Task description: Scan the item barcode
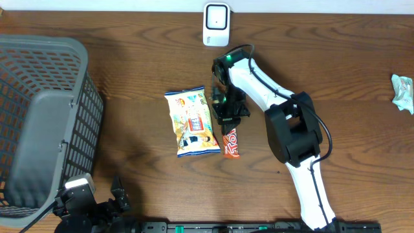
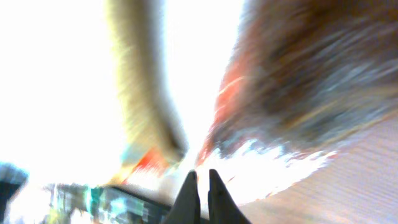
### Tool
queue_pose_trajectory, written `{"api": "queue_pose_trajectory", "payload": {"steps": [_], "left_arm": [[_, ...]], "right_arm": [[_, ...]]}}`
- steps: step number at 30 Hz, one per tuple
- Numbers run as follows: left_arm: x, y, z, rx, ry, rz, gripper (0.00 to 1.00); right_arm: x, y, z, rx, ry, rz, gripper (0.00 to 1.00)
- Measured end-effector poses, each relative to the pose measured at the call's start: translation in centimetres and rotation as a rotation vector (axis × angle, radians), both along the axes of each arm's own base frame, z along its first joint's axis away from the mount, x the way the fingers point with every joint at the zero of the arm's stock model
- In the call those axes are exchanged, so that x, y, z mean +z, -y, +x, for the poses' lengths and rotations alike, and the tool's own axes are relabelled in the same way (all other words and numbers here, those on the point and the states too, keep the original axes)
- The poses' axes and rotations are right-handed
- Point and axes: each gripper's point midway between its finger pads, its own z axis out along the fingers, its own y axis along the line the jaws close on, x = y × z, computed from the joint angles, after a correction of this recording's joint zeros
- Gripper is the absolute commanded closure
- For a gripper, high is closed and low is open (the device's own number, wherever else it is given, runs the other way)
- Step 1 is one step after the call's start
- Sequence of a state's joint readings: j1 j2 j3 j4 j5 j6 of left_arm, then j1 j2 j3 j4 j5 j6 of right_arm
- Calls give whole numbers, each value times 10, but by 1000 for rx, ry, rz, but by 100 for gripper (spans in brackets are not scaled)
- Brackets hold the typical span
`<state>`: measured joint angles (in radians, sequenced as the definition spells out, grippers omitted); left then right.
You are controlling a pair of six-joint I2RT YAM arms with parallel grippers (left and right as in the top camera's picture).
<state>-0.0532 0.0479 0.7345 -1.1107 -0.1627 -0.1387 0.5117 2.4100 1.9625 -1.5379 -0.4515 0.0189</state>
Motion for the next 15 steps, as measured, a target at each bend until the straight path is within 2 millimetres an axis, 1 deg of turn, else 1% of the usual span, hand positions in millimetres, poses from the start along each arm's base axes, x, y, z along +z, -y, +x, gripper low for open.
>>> {"api": "queue_pose_trajectory", "payload": {"steps": [2,3,5,8,10,11,13,15], "left_arm": [[0,0,0,0,0,0,2],[0,0,0,0,0,0,2],[0,0,0,0,0,0,2],[0,0,0,0,0,0,2],[0,0,0,0,0,0,2],[0,0,0,0,0,0,2],[0,0,0,0,0,0,2],[0,0,0,0,0,0,2]], "right_arm": [[8,-12,-2,95,5,139,99],[10,-15,-3,122,10,177,99],[11,-18,-3,153,19,222,99],[13,-21,-1,156,26,237,98],[17,-21,5,150,47,223,97],[17,-21,7,146,57,206,98],[15,-15,13,130,85,125,99],[15,-4,17,96,114,10,99]]}}
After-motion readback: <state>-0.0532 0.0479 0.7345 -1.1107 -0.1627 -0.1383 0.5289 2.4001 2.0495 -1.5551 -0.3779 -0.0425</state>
